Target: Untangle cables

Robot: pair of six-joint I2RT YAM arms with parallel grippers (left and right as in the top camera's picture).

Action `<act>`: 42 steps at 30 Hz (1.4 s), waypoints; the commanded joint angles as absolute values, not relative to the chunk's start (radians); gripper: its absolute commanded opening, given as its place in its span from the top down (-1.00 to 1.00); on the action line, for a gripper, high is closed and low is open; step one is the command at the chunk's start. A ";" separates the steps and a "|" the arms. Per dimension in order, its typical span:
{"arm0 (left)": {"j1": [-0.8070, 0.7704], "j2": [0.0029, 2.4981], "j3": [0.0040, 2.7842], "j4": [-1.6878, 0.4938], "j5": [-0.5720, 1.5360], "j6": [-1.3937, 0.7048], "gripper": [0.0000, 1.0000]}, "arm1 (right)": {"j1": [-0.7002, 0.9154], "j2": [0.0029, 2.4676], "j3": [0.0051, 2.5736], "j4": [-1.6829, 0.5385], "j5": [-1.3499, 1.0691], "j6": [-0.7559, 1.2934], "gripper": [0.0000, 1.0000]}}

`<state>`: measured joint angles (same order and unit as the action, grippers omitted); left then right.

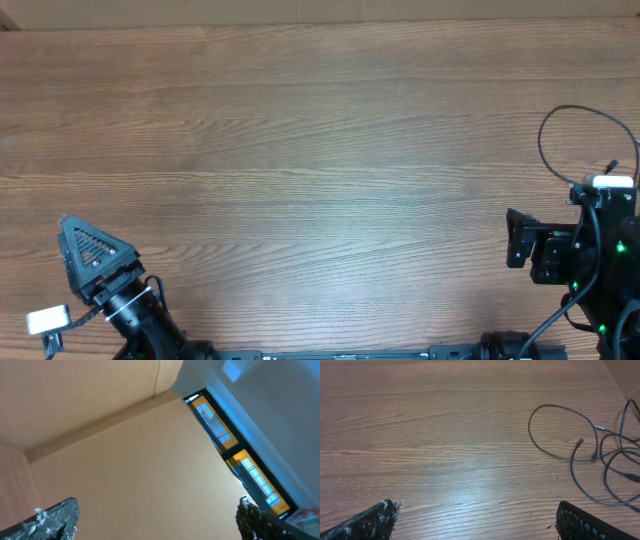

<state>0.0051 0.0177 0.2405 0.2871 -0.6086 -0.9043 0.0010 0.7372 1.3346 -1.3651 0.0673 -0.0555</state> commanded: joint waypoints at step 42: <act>0.032 0.003 0.005 -0.075 -0.046 0.076 -1.00 | 0.006 0.736 1.335 -1.362 0.074 -0.052 -1.00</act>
